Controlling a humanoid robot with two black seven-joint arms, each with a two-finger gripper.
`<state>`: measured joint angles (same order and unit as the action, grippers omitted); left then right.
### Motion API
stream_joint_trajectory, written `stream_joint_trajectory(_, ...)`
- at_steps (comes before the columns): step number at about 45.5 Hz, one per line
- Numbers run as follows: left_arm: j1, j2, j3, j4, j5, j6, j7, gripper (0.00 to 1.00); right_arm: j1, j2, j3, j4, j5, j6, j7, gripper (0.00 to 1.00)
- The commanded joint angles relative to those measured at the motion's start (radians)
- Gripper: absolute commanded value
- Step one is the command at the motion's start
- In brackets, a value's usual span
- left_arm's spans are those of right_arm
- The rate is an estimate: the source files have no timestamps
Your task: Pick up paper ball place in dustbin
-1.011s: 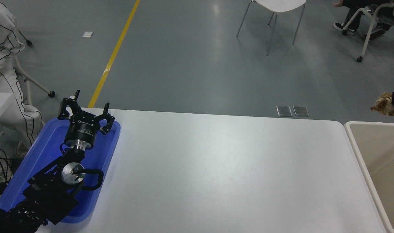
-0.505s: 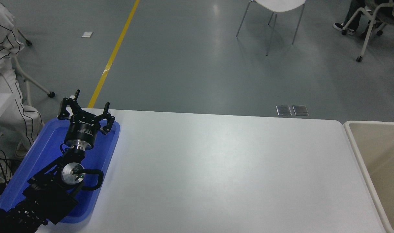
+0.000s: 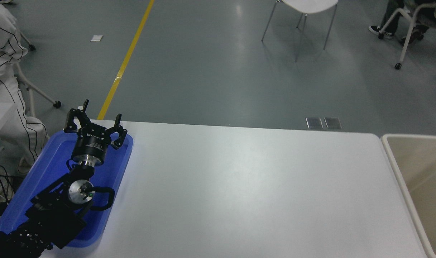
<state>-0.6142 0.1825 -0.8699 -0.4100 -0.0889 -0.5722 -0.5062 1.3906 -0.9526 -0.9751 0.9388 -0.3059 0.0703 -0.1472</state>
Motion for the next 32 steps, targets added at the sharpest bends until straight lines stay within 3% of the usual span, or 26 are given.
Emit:
stream_joint_trajectory(1,-0.001,0.0,0.0,0.0,0.0,0.0,0.0,1.0,-0.292,0.089,0.219,-0.213,0.05,-0.079,0.0,0.0)
stream_joint_trajectory(7,0.001,0.0,0.0,0.0,0.0,0.0,0.0,1.0,-0.41,0.188,0.306,-0.353,0.116,-0.096,0.0,0.0)
stream_joint_trajectory(16,0.001,0.0,0.0,0.0,0.0,0.0,0.0,1.0,-0.61,0.353,0.418,-0.603,0.116,-0.135,0.0,0.0)
stream_joint_trajectory(32,-0.001,0.0,0.0,0.0,0.0,0.0,0.0,1.0,-0.726,0.465,0.487,-0.752,0.116,-0.199,0.002,0.0)
